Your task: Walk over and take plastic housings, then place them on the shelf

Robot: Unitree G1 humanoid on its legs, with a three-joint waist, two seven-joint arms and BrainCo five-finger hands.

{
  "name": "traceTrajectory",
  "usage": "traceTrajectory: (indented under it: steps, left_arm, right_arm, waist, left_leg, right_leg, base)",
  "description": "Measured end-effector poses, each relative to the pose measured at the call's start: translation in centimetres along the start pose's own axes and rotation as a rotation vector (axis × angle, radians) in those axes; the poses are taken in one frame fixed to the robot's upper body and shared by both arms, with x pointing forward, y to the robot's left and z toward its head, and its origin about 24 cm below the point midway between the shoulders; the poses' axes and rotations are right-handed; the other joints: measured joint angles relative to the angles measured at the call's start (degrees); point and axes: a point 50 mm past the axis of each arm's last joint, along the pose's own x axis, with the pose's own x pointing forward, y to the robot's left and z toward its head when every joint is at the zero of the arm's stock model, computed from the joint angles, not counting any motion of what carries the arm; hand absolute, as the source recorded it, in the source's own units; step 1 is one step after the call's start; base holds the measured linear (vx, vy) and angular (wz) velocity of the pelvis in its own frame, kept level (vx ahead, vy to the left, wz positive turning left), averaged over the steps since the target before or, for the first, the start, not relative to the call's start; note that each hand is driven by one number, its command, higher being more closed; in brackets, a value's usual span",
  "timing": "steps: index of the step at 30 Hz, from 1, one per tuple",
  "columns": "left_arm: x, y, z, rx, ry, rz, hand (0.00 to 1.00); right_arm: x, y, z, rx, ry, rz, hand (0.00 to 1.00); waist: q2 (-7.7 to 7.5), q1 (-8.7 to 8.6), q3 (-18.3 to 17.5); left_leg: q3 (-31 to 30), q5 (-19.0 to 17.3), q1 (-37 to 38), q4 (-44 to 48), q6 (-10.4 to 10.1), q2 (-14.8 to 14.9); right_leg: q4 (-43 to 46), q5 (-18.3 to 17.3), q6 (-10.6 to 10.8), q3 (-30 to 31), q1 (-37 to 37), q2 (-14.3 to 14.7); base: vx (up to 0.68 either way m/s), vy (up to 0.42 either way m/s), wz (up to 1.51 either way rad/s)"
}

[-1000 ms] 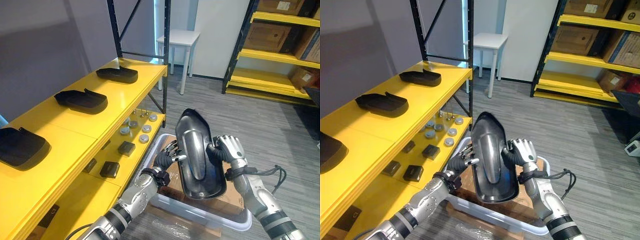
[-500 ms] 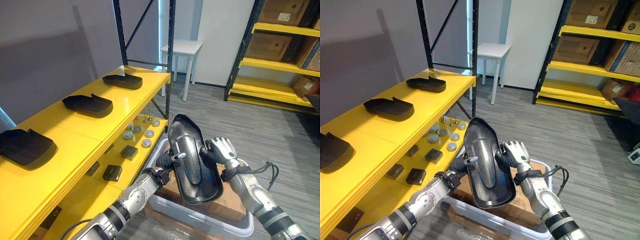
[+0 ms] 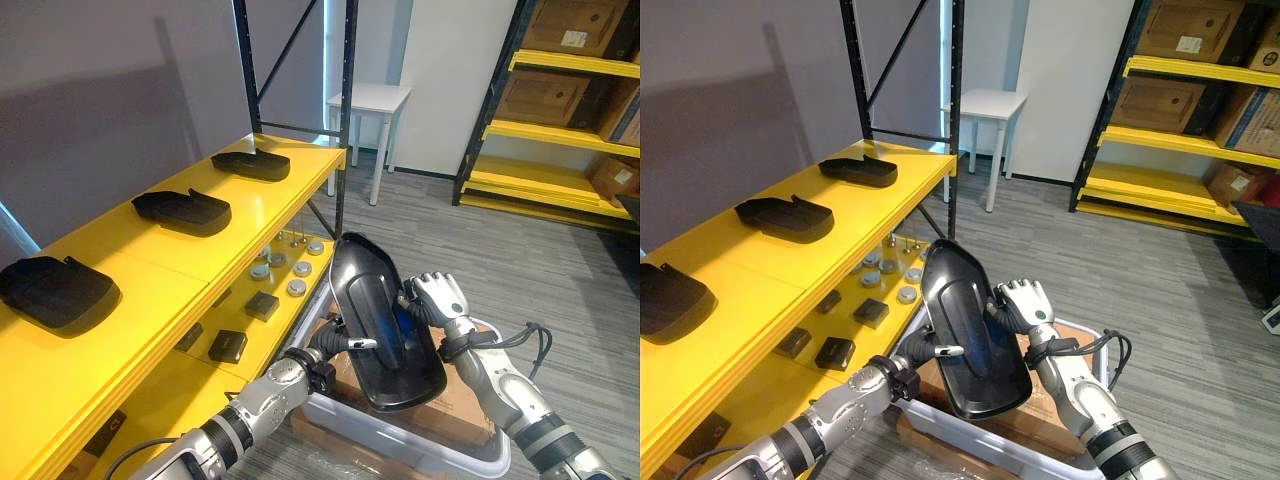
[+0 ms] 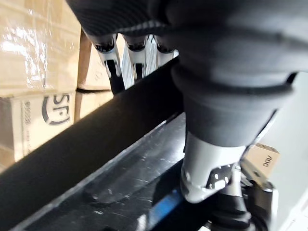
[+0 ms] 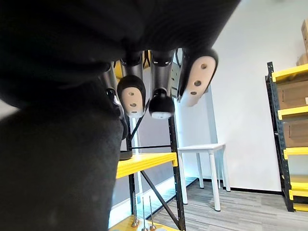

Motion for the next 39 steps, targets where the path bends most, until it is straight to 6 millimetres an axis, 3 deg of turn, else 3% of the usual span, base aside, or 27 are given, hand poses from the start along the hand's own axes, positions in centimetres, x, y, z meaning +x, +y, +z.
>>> traceTrajectory:
  steps: [5, 10, 16, 22, 24, 25, 26, 28, 29, 30, 32, 34, 35, 36, 37, 38, 39]
  left_arm:
    - [0.2, -0.3, -0.2, 0.004, 0.006, 0.049, 1.00]
    - [0.5, -1.1, -0.2, -0.056, -0.016, 0.112, 1.00]
    - [-0.2, 0.6, 0.0, -0.250, -0.078, 0.267, 1.00]
    - [-2.6, 0.8, -2.2, -0.414, -0.085, 0.318, 1.00]
    - [-3.8, 1.1, -2.3, -0.468, -0.118, 0.340, 1.00]
    - [-4.0, 1.2, -2.2, -0.477, -0.128, 0.345, 1.00]
    - [-4.5, 1.4, -1.8, -0.495, -0.159, 0.354, 1.00]
    - [-4.7, 2.0, -0.7, -0.506, -0.226, 0.377, 1.00]
    - [-5.2, 2.6, -0.4, -0.520, -0.270, 0.411, 1.00]
    - [-5.2, 2.8, 0.1, -0.540, -0.309, 0.454, 1.00]
    - [-5.9, 3.5, 0.9, -0.584, -0.386, 0.521, 1.00]
    - [-7.0, 4.1, 2.5, -0.600, -0.491, 0.560, 1.00]
    - [-7.9, 4.6, 3.5, -0.586, -0.562, 0.581, 1.00]
    - [-8.3, 4.7, 3.9, -0.573, -0.588, 0.592, 1.00]
    - [-9.2, 4.9, 4.4, -0.548, -0.628, 0.620, 1.00]
    - [-9.9, 5.1, 4.9, -0.533, -0.662, 0.639, 1.00]
    - [-10.2, 5.2, 5.2, -0.529, -0.683, 0.647, 1.00]
  right_arm:
    - [-0.5, -0.2, 0.5, 0.009, 0.008, -0.011, 1.00]
    - [-2.9, 0.3, 0.6, 0.060, 0.088, -0.063, 1.00]
    - [-5.5, 0.7, 3.9, 0.243, 0.047, -0.111, 1.00]
    - [-6.2, 1.9, 5.5, 0.313, 0.011, -0.078, 1.00]
    - [-6.2, 1.9, 6.2, 0.337, -0.019, -0.088, 1.00]
    - [-6.0, 1.8, 6.4, 0.339, -0.034, -0.098, 0.00]
    - [-5.5, 1.4, 6.9, 0.375, -0.078, -0.117, 0.00]
    - [-4.9, 0.5, 8.9, 0.480, -0.198, -0.159, 0.00]
    - [-4.0, -0.4, 10.0, 0.525, -0.253, -0.208, 0.00]
    - [-3.8, -0.7, 11.0, 0.559, -0.302, -0.227, 0.00]
    - [-3.6, -0.8, 11.9, 0.603, -0.320, -0.245, 0.00]
    - [-3.7, -0.8, 13.0, 0.653, -0.346, -0.256, 0.00]
    - [-3.4, -1.0, 13.5, 0.686, -0.341, -0.277, 0.00]
    - [-3.3, -1.1, 13.8, 0.702, -0.341, -0.285, 0.00]
    - [-3.1, -1.5, 14.5, 0.735, -0.351, -0.303, 0.00]
    - [-2.8, -1.8, 15.2, 0.774, -0.351, -0.323, 0.00]
    - [-2.6, -2.2, 15.5, 0.788, -0.351, -0.339, 0.00]
  waist:
    - [0.02, 0.16, -0.2]
    - [0.03, 0.59, -0.3]
    - [0.10, 0.36, -0.6]
    - [0.18, 2.40, -0.8]
    - [0.58, 4.37, -0.6]
    - [0.84, 4.76, -0.5]
    - [1.50, 5.11, -0.4]
    - [1.60, 4.95, -0.6]
    - [1.58, 5.45, -0.6]
    - [1.83, 6.15, -0.8]
    - [1.79, 6.28, -1.0]
    - [2.19, 6.31, -1.9]
    - [2.50, 6.60, -2.1]
    - [2.57, 7.08, -2.1]
    - [2.48, 8.02, -2.3]
    - [1.07, 8.14, -3.1]
    - [0.62, 8.12, -3.4]
  left_leg:
    - [0.0, 0.0, 0.0, 0.0, 0.0, 0.0]
    - [0.1, -0.1, 0.0, 0.2, -0.1, 0.1]
    - [0.6, -0.4, 0.5, 0.2, -0.4, 0.5]
    - [-3.4, 0.0, 0.5, 0.3, -0.9, 0.0]
    - [-7.1, 0.2, 0.0, 0.6, -1.7, -0.1]
    - [-8.1, 0.2, -0.4, 0.7, -1.8, -0.1]
    - [-7.5, -0.4, -1.8, 0.8, -1.5, 0.5]
    - [2.5, -3.3, -4.7, 3.2, 2.0, 2.7]
    - [11.7, -6.3, -6.8, 5.6, 4.6, 4.7]
    - [19.6, -8.7, -7.7, 6.8, 4.2, 6.5]
    - [28.2, -8.9, -7.9, 7.6, 4.0, 7.7]
    - [30.4, -7.8, -7.5, 6.5, 4.2, 6.7]
    - [30.0, -4.5, -7.1, 4.9, 4.1, 5.8]
    - [29.9, -2.5, -6.5, 4.1, 4.3, 5.5]
    - [29.3, 1.9, -5.2, 3.3, 4.6, 4.7]
    - [28.4, 3.2, -4.9, 3.0, 5.2, 2.6]
    - [27.9, 2.9, -4.6, 2.6, 5.6, 1.5]
  right_leg:
    - [0.0, 0.0, 0.0, 0.0, 0.0, 0.0]
    - [0.0, 0.0, 0.0, 0.2, 0.0, 0.0]
    - [-0.1, 0.0, 0.0, 0.9, 0.1, 0.3]
    - [0.1, -0.7, -0.6, -2.8, 2.0, 1.2]
    - [1.4, -2.3, -0.9, -6.1, 3.2, 1.8]
    - [2.4, -3.1, -1.1, -7.5, 3.1, 2.0]
    - [4.2, -4.5, -1.3, -10.6, 3.1, 2.3]
    - [4.5, -5.2, -1.6, -16.6, 3.6, 2.2]
    - [4.0, -5.3, -1.7, -19.5, 3.9, 1.6]
    - [3.2, -5.3, -1.7, -22.7, 4.7, 1.2]
    - [2.4, -6.3, -1.5, -27.5, 5.9, 0.2]
    - [2.6, -7.0, -0.4, -30.8, 6.4, -0.6]
    - [3.6, -6.6, 1.1, -32.2, 7.1, -1.1]
    - [3.9, -6.7, 1.3, -32.4, 7.5, -1.3]
    - [4.6, -7.1, 2.2, -32.4, 8.5, -2.1]
    - [5.7, -7.7, 3.4, -33.0, 9.2, -4.2]
    - [6.5, -7.9, 3.7, -33.2, 9.2, -5.4]
  base:
    - [0.00, 0.000, 0.00]
    - [0.00, 0.000, -0.01]
    - [0.00, 0.000, -0.07]
    - [0.00, -0.008, 0.33]
    - [0.00, -0.043, 0.85]
    - [-0.03, -0.069, 1.03]
    - [-0.05, -0.087, 1.44]
    - [-0.03, -0.076, 1.54]
    - [0.01, -0.043, 1.38]
    - [0.00, -0.038, 1.38]
    - [0.01, -0.034, 1.26]
    - [0.13, 0.026, 1.07]
    - [0.21, 0.064, 0.73]
    - [0.20, 0.080, 0.30]
    - [0.20, 0.104, 0.21]
    - [0.22, 0.118, 0.28]
    - [0.25, 0.159, 0.53]
